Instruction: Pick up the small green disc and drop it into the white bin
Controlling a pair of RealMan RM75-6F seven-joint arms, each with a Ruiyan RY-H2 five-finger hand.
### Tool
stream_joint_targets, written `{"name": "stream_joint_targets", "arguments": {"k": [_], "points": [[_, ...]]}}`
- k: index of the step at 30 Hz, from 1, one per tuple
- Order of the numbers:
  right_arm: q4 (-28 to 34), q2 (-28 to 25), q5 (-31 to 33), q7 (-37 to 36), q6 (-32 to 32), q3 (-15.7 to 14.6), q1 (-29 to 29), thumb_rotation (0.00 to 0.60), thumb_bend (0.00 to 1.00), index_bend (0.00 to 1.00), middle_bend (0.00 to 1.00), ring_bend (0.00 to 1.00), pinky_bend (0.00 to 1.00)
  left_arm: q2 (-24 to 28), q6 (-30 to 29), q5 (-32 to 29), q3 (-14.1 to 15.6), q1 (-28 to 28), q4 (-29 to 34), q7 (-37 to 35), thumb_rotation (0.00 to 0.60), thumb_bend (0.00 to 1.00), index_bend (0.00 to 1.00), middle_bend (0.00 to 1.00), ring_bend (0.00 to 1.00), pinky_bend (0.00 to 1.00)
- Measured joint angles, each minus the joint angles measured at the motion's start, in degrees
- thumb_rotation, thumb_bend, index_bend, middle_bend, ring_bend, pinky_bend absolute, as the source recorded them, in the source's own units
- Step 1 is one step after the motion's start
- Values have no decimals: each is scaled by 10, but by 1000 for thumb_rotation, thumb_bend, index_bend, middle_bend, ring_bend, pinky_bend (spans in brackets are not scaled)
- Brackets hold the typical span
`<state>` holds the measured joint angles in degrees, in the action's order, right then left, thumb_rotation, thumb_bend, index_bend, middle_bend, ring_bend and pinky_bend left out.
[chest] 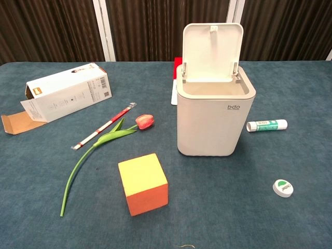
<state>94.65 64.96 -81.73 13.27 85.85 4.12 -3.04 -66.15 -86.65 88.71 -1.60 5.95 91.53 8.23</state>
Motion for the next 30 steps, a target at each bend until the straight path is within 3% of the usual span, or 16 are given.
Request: {"name": "stream_joint_targets", "arguments": {"k": [19,22,25,28,30], "points": [[-25,6,-35,-31,-4,-6,-7,600,95,81,122,91,227,0,19,-4,5,5,3,7,600,436,94,102,191,383],[-37,11,-61,-44,-1,-14,-9,600,95,113,211,185,364,0,16,0,6,4,6,11,600,436,98,103,191,383],[-53,19,-90,-69,-1,-22,-15,600,95,190,324,301,589,0,21,-3,7,5,7,13,600,437,102,103,191,383],[-72,30,-118,-97,-7,-29,-28,600,95,238,402,394,697,1,25,-6,7,6,9,16,600,435,101,103,191,382],[-80,36,-132,-106,-16,-32,-41,600,101,274,481,539,784,2,24,-4,8,6,10,14,600,435,102,103,191,383]]}}
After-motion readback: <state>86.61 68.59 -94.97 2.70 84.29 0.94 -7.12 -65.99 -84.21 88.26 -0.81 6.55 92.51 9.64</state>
